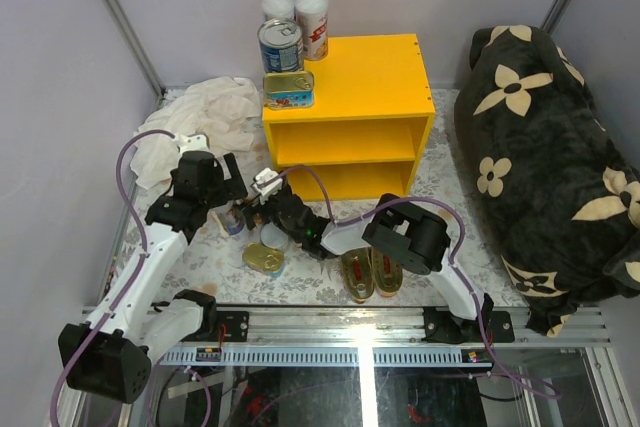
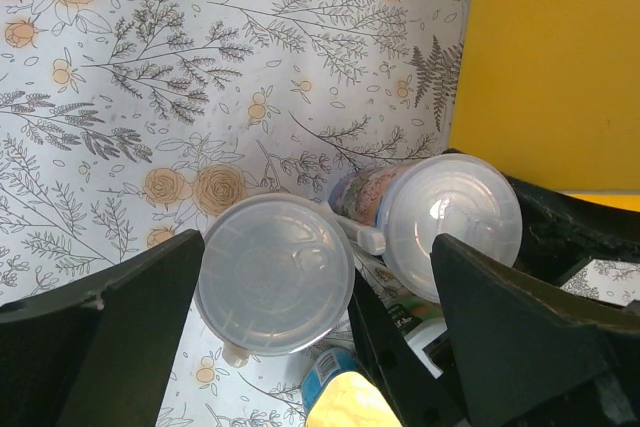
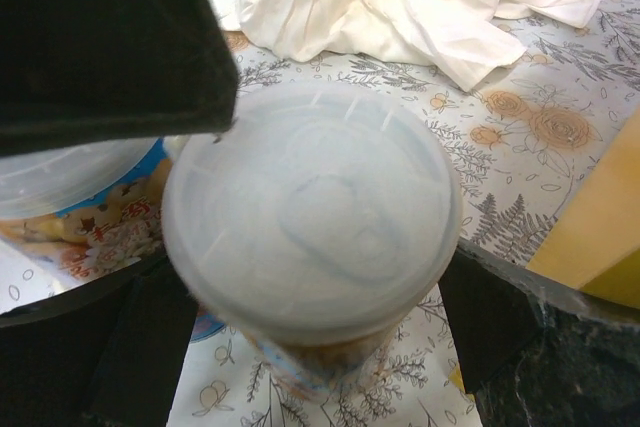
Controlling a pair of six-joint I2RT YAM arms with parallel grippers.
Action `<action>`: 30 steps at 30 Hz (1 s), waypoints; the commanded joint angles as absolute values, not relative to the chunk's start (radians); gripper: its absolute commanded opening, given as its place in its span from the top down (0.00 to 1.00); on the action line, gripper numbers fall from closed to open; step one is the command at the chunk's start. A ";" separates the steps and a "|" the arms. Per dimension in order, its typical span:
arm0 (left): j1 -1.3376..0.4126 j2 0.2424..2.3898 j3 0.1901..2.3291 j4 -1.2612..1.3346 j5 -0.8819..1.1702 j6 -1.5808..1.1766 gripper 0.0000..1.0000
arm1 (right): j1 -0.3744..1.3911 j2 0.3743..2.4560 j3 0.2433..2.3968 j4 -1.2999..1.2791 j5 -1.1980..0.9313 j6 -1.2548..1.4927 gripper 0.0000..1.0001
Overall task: Place and organize the canned foods onto the counter
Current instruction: Pick up the canned food from the center of the board.
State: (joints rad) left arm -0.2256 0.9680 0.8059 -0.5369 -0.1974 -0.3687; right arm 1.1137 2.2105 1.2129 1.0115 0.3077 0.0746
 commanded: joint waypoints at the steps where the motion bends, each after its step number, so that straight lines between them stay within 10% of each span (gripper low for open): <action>1: -0.205 0.943 0.843 -0.526 -0.147 -0.376 0.04 | 1.044 2.221 1.292 1.046 0.386 0.087 0.00; 30: -0.178 0.850 1.186 -0.479 -0.109 -0.390 0.00 | 1.062 1.676 1.187 0.741 0.109 0.135 1.00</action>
State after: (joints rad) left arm -0.1867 0.8818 1.1290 -0.5293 -0.1276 -0.4213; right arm 1.0599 1.9251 1.1046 0.7490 0.1234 0.1207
